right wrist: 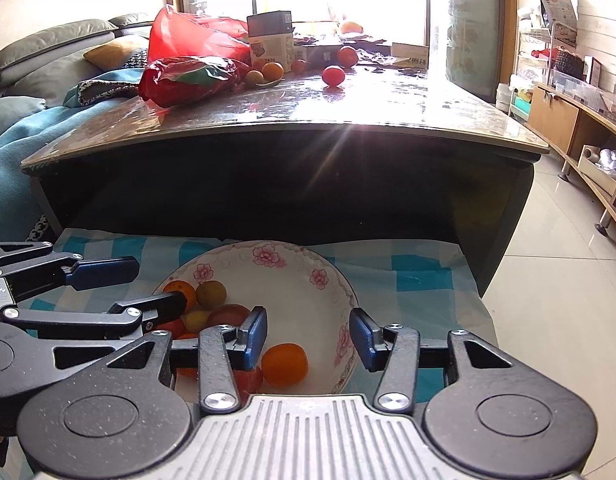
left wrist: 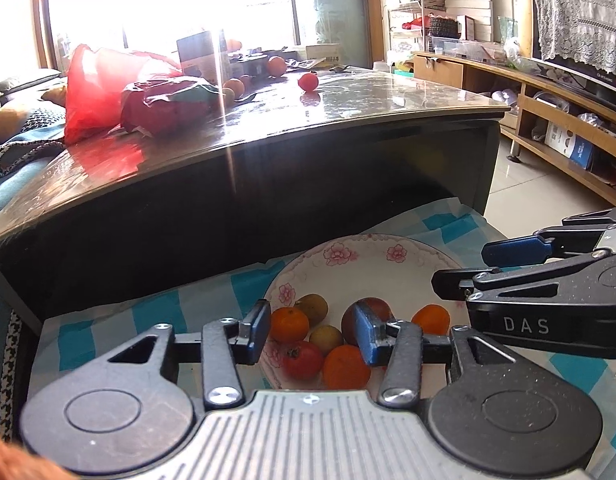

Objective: Organize fruits

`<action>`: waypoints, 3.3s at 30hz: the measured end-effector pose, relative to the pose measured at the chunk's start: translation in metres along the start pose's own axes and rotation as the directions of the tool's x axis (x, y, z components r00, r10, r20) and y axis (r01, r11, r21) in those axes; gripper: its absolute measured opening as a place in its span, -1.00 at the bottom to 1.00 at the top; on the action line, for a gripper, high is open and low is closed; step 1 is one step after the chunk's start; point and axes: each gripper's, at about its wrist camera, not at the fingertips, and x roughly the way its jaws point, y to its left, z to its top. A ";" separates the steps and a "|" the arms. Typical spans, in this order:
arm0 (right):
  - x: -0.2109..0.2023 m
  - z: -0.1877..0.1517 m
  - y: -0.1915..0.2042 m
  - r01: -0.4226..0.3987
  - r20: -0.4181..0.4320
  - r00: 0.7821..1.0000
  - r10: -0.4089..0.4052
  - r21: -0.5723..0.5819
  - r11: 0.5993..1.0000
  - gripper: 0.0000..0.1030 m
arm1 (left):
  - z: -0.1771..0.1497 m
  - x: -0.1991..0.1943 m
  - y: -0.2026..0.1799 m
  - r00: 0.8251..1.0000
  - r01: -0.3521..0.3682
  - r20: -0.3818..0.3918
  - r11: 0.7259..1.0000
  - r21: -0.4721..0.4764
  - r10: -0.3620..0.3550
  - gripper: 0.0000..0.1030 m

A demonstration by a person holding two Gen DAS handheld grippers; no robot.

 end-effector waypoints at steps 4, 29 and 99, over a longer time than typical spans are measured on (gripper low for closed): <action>-0.004 -0.001 0.002 0.008 -0.005 1.000 -0.008 0.000 1.000 -0.19 | -0.005 -0.005 0.001 0.999 -0.034 -0.003 0.999 -0.015 0.034 0.17; -0.044 -0.021 0.007 0.052 -0.016 0.998 -0.052 -0.006 0.999 0.00 | -0.028 -0.046 0.001 0.995 -0.094 0.029 0.992 -0.079 0.097 0.73; -0.175 -0.129 0.033 0.024 -0.036 0.999 -0.021 0.097 0.995 0.15 | -0.127 -0.175 -0.034 0.992 -0.129 -0.034 0.976 -0.176 0.125 1.00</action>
